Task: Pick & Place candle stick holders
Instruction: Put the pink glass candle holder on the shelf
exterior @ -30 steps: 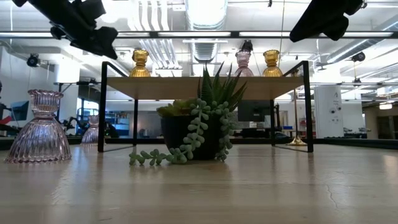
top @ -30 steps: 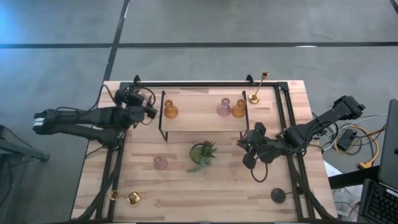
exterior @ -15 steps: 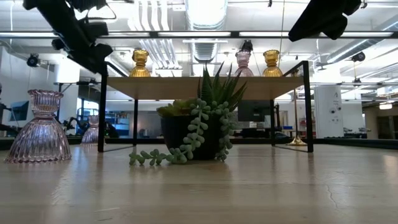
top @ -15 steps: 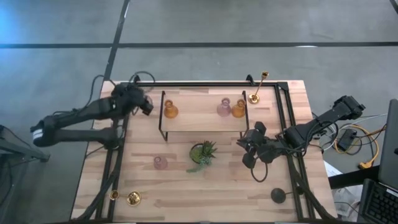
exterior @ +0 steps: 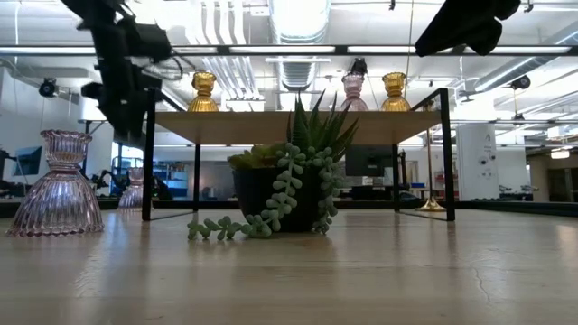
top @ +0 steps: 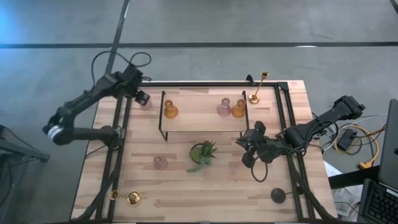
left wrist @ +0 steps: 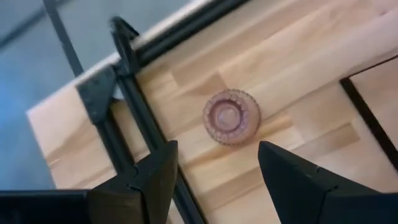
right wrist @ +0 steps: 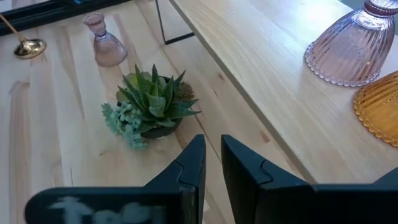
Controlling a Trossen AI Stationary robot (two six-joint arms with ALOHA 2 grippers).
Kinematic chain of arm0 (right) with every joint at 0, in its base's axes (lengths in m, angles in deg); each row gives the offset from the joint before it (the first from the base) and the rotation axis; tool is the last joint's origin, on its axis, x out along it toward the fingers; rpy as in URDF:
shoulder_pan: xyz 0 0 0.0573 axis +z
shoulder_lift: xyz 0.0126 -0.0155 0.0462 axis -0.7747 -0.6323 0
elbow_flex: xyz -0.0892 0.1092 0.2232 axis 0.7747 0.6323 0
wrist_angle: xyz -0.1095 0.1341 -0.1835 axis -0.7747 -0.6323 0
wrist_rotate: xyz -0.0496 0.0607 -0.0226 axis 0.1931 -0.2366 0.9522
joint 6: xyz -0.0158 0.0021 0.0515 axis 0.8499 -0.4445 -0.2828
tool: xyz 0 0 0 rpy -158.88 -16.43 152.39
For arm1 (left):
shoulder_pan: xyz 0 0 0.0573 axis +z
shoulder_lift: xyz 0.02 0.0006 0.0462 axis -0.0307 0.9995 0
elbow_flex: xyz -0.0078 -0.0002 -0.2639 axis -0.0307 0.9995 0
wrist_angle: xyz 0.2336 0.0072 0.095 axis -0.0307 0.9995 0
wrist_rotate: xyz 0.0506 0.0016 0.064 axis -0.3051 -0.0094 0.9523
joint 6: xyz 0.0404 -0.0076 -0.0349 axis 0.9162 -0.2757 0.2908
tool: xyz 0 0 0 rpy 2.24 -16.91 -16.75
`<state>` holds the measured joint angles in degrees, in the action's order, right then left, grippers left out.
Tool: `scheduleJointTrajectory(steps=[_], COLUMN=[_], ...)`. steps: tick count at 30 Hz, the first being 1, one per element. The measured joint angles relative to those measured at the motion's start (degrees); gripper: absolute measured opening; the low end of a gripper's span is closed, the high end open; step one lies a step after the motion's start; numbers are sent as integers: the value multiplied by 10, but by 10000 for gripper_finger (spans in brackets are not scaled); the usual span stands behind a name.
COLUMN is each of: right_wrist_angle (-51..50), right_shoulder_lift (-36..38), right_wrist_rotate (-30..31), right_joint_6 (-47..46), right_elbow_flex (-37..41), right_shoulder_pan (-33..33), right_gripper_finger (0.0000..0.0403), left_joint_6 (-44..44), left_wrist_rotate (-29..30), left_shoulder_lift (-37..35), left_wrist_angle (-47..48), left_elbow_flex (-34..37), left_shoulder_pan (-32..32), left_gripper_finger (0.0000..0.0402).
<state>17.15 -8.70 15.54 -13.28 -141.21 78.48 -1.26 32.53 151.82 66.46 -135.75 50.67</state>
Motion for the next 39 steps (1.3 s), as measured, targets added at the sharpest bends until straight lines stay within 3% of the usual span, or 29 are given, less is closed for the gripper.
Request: scheduleJointTrajectory(steps=[4, 12, 32, 39], right_wrist_angle=[0, -1, -5, -4], right_shoulder_lift=[0, 0, 0, 0], right_wrist_rotate=[0, -1, -2, -3], right_joint_6=[0, 13, 24, 26], right_elbow_flex=[0, 0, 0, 1], right_shoulder_pan=[0, 0, 0, 0], right_gripper_finger=[43, 43, 43, 43], left_joint_6=[12, 16, 16, -6], left_wrist_rotate=[-46, -49, -40, -45], left_shoulder_lift=[46, 88, 63, 9], left_wrist_angle=[-5, -4, 12, -2], left_elbow_flex=[-18, -27, -20, 12], left_shoulder_pan=[17, 20, 26, 26], left_gripper_finger=[226, 225, 222, 222])
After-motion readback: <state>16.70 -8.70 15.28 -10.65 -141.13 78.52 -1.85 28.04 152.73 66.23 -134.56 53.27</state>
